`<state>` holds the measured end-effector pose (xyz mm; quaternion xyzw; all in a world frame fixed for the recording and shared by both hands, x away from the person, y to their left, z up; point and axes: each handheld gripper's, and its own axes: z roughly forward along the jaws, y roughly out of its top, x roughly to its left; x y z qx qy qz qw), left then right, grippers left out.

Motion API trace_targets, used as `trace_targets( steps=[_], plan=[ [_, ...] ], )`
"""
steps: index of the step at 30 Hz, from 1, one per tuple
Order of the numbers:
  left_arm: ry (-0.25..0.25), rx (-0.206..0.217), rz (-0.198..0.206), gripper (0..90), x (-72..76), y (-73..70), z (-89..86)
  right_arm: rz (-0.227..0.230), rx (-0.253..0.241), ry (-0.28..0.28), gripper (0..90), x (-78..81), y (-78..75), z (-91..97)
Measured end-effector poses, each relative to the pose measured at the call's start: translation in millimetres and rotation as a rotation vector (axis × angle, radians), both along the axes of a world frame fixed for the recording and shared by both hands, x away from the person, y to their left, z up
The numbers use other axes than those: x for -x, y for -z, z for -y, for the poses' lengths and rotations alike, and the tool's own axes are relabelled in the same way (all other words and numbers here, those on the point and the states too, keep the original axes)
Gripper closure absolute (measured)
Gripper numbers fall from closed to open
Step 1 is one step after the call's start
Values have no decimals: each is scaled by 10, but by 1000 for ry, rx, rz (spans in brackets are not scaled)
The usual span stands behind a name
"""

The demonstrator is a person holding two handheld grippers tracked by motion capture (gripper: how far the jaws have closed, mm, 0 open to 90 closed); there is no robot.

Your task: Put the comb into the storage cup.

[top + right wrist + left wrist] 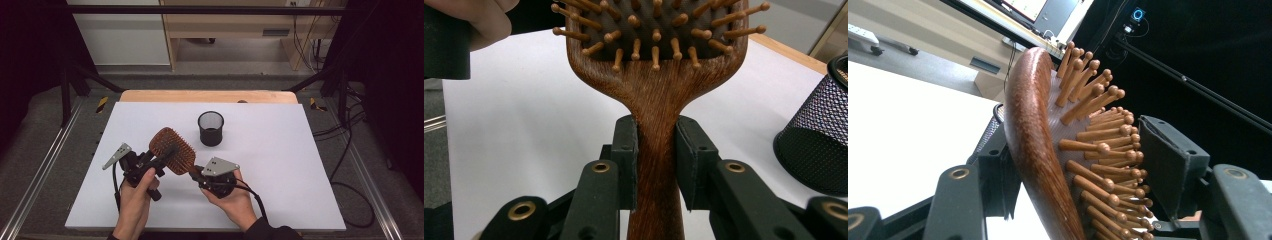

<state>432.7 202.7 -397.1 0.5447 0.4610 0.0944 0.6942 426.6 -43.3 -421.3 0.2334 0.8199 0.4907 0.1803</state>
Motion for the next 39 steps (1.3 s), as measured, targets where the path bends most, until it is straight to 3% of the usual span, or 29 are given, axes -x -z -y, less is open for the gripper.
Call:
trace_targets(
  steps=[5,10,30,38,39],
  plan=[
    [7,42,-29,435,2,26,-32,3,13,3,727,10,15,-16],
    [7,52,-53,490,11,49,-60,-8,23,5,727,16,54,-48],
    [12,114,-67,525,38,62,-79,-34,7,-4,715,13,91,-76],
    [-49,123,-44,525,20,29,-242,-71,-17,9,465,-28,79,-28],
    [-58,116,-35,525,15,22,-265,-71,-17,9,465,-28,79,-28]
  ],
)
